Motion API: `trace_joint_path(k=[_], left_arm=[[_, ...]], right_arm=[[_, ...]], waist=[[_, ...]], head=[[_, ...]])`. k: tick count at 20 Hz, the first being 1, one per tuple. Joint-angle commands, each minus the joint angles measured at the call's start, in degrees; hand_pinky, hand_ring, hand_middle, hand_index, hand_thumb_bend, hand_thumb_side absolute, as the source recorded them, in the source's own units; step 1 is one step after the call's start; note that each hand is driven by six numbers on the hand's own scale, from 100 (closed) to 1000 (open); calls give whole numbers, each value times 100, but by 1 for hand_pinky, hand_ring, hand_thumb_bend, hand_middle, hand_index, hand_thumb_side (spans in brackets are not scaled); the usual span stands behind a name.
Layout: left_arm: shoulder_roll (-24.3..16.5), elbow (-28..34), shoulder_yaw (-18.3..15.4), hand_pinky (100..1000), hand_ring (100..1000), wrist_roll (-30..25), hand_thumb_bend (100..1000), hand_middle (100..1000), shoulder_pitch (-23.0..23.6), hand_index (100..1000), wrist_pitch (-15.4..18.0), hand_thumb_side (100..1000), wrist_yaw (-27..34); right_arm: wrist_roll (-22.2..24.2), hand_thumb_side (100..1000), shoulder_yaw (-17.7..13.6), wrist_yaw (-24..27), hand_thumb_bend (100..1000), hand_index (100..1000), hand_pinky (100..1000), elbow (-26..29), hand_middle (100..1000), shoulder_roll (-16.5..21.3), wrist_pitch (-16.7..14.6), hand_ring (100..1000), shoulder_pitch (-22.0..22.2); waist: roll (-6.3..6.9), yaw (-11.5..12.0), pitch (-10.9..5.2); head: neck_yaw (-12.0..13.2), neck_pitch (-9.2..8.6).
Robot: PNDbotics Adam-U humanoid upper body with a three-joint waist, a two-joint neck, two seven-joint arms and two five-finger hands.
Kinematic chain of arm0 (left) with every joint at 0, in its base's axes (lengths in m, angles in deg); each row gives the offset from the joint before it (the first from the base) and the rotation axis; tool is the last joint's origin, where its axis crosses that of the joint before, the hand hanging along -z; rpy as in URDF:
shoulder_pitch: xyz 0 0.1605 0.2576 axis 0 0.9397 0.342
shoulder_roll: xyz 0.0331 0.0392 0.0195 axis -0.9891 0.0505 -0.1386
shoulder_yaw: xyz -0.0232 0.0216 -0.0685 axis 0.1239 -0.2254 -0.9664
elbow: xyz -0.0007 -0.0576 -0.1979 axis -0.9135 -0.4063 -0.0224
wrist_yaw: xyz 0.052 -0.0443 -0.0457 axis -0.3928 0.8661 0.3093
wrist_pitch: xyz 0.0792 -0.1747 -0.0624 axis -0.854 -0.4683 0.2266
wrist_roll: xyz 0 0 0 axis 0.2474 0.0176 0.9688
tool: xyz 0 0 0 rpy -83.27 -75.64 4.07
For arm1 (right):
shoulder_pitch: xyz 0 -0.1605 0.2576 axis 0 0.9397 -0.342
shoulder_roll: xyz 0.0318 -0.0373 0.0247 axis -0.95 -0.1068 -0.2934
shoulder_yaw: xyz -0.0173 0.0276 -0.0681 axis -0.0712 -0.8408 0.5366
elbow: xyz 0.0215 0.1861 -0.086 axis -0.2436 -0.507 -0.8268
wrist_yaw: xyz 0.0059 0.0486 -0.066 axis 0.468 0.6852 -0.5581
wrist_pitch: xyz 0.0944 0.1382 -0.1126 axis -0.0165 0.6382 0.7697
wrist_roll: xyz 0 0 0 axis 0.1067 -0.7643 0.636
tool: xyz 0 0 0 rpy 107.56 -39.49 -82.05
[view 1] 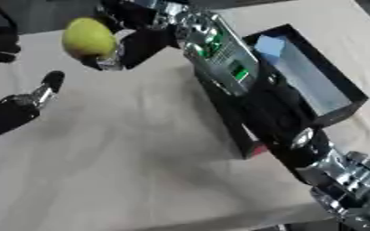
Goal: Pick up the objects with one hand, pass them to the other hand, and then place them into the box on the other side of the table.
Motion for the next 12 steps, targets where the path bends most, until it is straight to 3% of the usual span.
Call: trace_joint_path(k=[1, 12], left_arm=[[-321, 74, -159, 921, 808, 52, 489, 761, 2, 880, -56, 568, 156], [-672, 130, -366, 917, 806, 249, 472, 758, 160, 875, -117, 563, 391]], right_arm=[[-81, 100, -170, 93, 368, 440, 873, 170, 463, 313, 32, 732, -26], [-348, 100, -611, 504, 373, 440, 874, 292, 463, 1254, 169, 733, 394]], waist=[[-45, -6, -164], [-20, -90, -189]], head=[[-35, 21], [-114, 50]])
